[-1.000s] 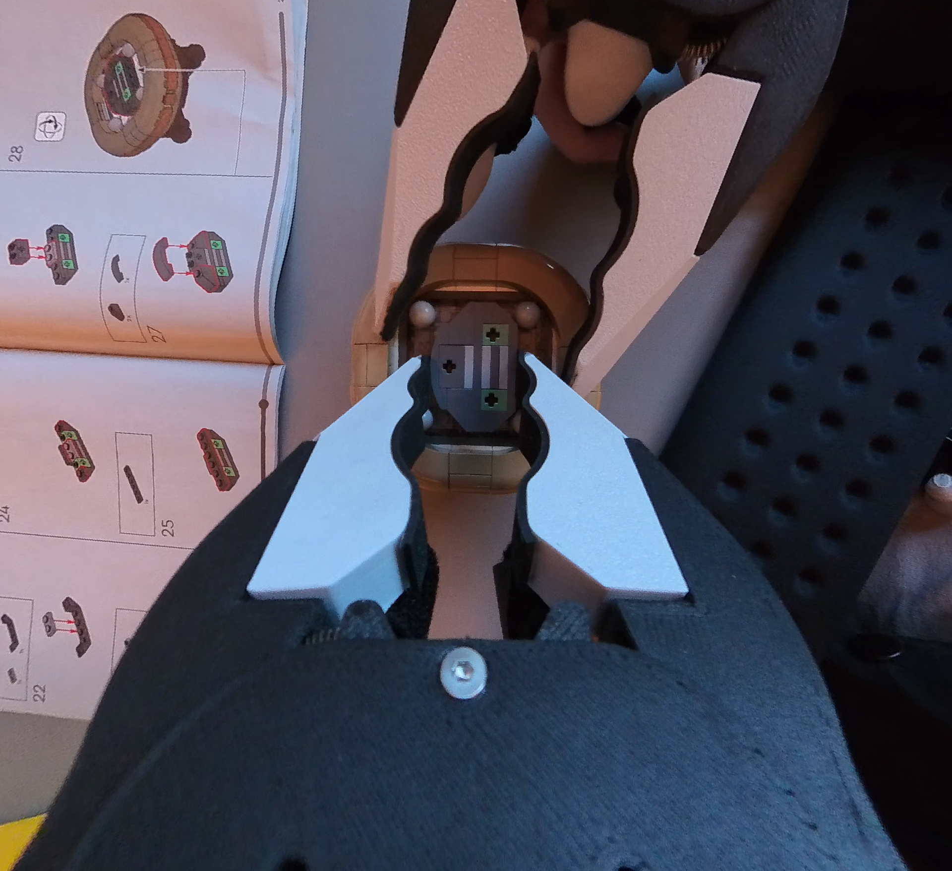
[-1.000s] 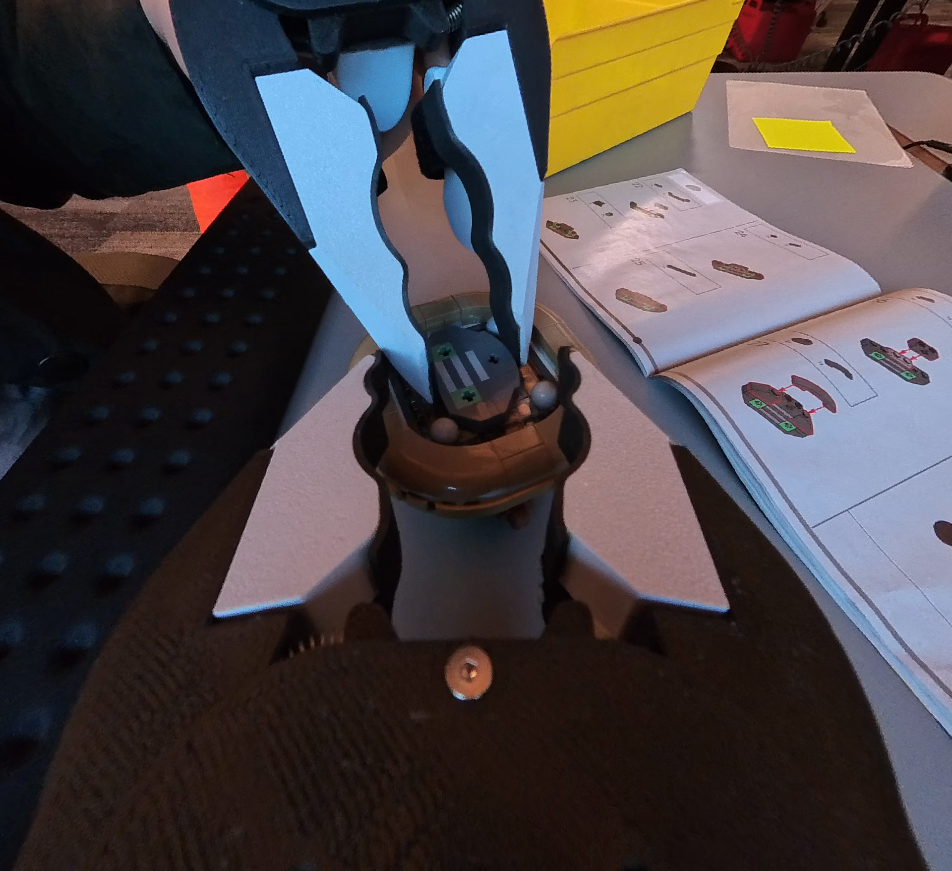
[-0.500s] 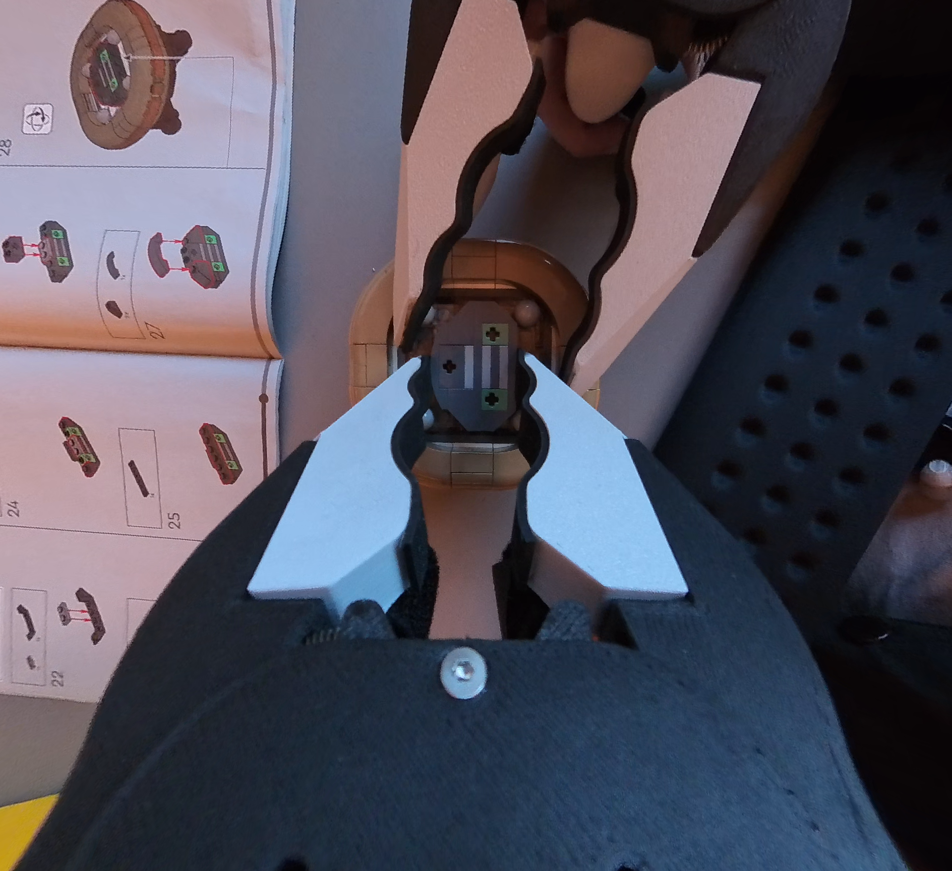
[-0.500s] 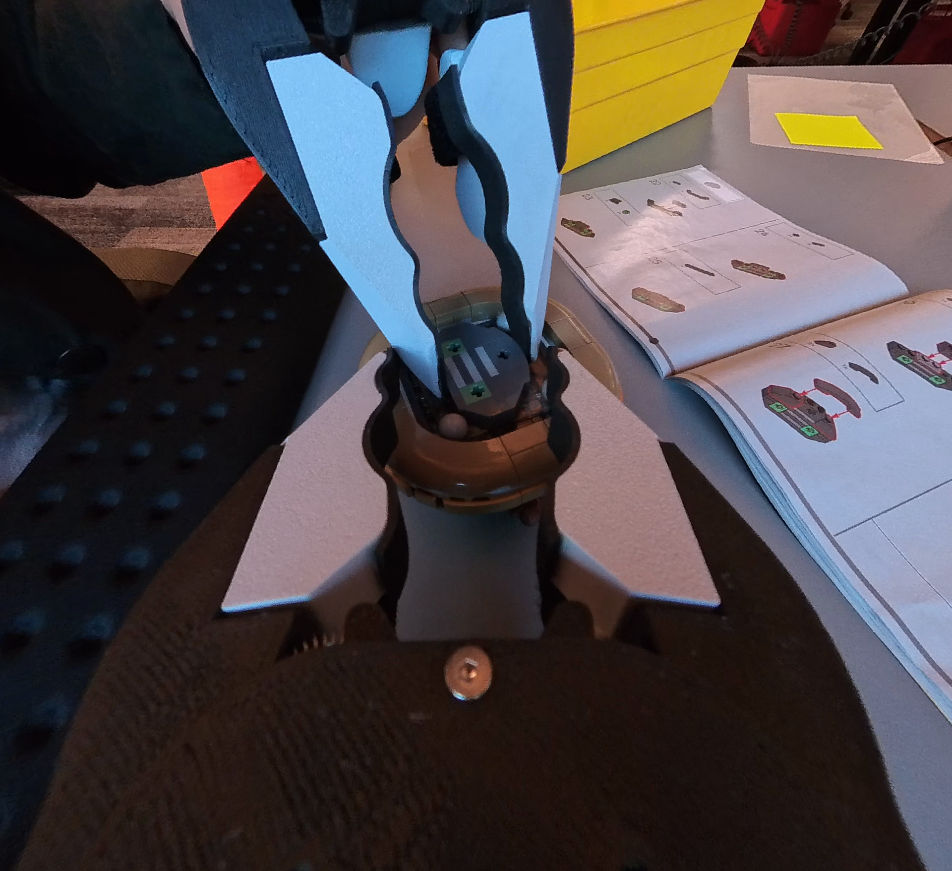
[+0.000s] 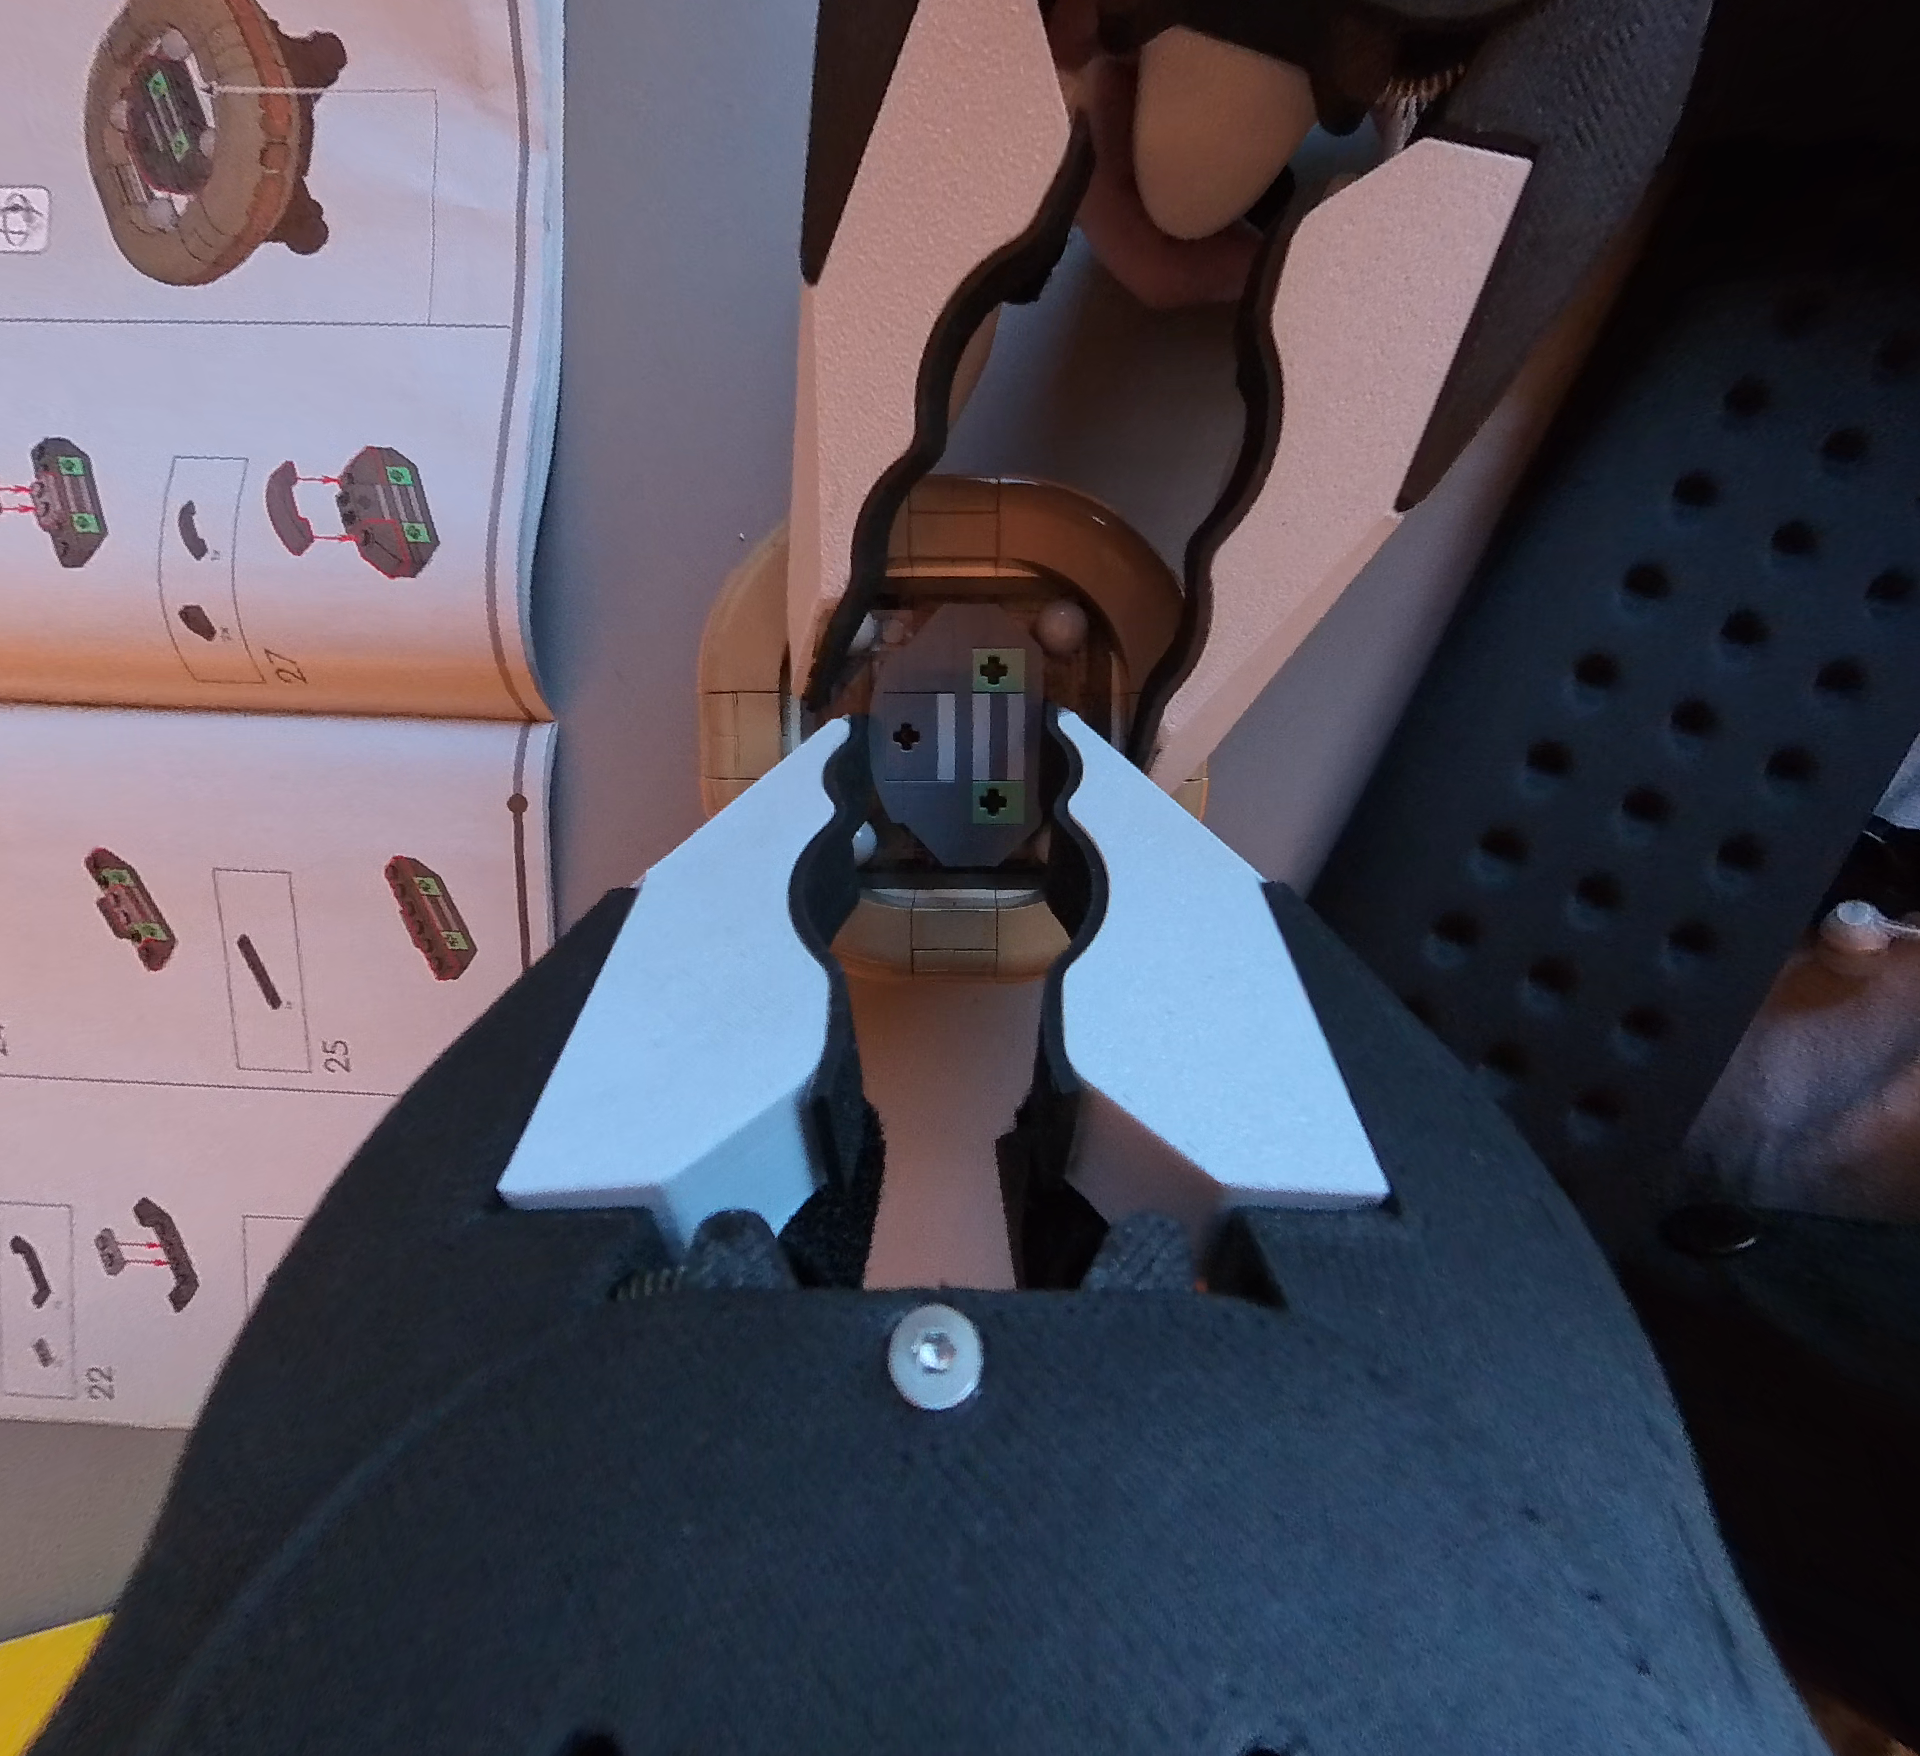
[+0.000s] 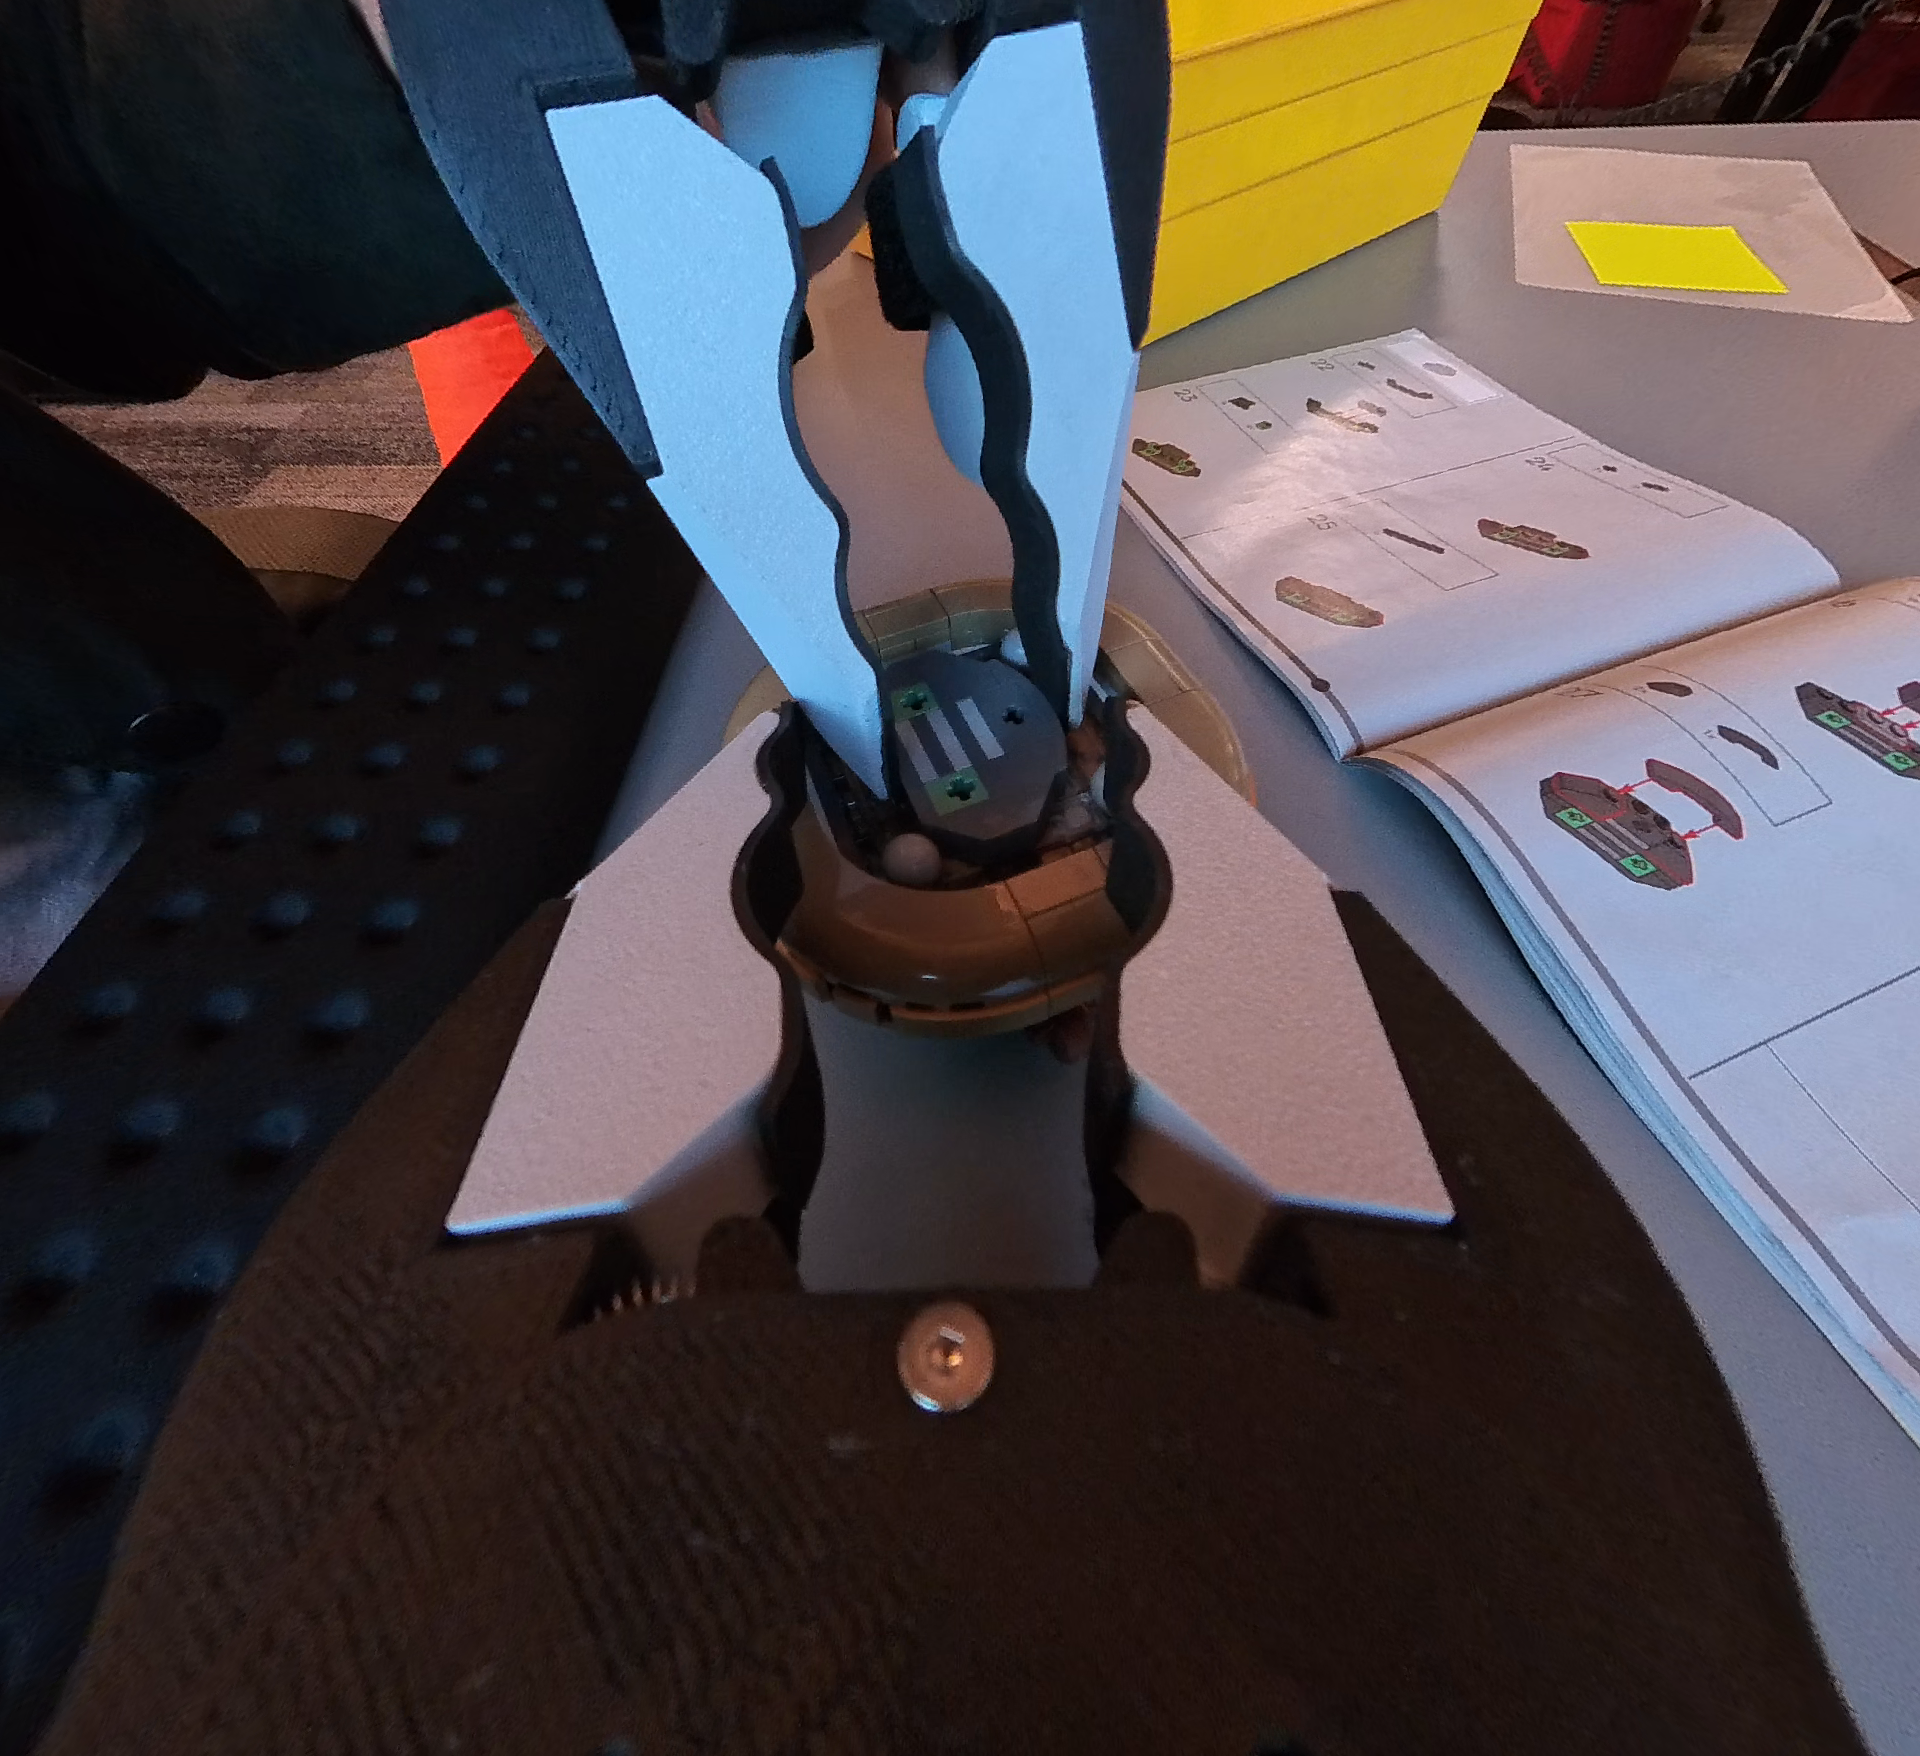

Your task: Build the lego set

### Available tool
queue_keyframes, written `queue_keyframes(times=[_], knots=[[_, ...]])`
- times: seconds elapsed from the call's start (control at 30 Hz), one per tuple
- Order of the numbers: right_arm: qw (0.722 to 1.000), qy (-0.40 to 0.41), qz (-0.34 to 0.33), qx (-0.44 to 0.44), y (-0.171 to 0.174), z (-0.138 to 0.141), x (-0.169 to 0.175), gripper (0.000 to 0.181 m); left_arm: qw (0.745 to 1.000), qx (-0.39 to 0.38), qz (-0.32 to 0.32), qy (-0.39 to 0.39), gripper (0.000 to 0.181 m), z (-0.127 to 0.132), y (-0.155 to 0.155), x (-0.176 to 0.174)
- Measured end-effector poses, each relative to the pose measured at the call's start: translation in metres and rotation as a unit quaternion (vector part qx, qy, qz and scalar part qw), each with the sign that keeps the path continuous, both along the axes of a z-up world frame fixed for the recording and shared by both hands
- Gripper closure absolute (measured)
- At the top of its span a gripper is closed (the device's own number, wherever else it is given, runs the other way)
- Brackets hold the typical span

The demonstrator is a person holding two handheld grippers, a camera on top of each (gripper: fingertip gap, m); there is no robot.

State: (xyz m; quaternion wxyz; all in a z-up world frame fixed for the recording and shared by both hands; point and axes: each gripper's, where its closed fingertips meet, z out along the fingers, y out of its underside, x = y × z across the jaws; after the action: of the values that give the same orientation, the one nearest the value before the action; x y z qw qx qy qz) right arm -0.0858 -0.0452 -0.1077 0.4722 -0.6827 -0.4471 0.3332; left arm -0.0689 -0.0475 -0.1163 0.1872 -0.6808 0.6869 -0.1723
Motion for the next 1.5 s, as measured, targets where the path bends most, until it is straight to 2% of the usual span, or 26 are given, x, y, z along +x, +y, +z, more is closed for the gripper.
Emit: queue_keyframes(times=[0.13, 0.37, 1.23, 1.5], knots=[[1.0, 0.006, 0.0, -0.008, -0.0001, 0.0008, 0.0018, 0.124, 1.0, -0.005, -0.009, 0.023, 0.15, -0.001, -0.0015, 0.0007], [1.0, 0.006, -0.001, -0.013, -0.0012, 0.0002, 0.0039, 0.124, 1.0, -0.009, -0.009, -0.005, 0.15, -0.0006, -0.0026, 0.004], [1.0, -0.001, 0.002, -0.018, -0.0042, -0.0033, 0.0023, 0.125, 0.999, -0.007, -0.024, 0.025, 0.151, 0.0, -0.005, -0.0007], [1.0, -0.001, 0.01, -0.016, -0.0069, -0.0031, 0.0011, 0.125, 0.999, 0.015, -0.027, 0.028, 0.151, 0.0007, -0.0077, -0.0019]])
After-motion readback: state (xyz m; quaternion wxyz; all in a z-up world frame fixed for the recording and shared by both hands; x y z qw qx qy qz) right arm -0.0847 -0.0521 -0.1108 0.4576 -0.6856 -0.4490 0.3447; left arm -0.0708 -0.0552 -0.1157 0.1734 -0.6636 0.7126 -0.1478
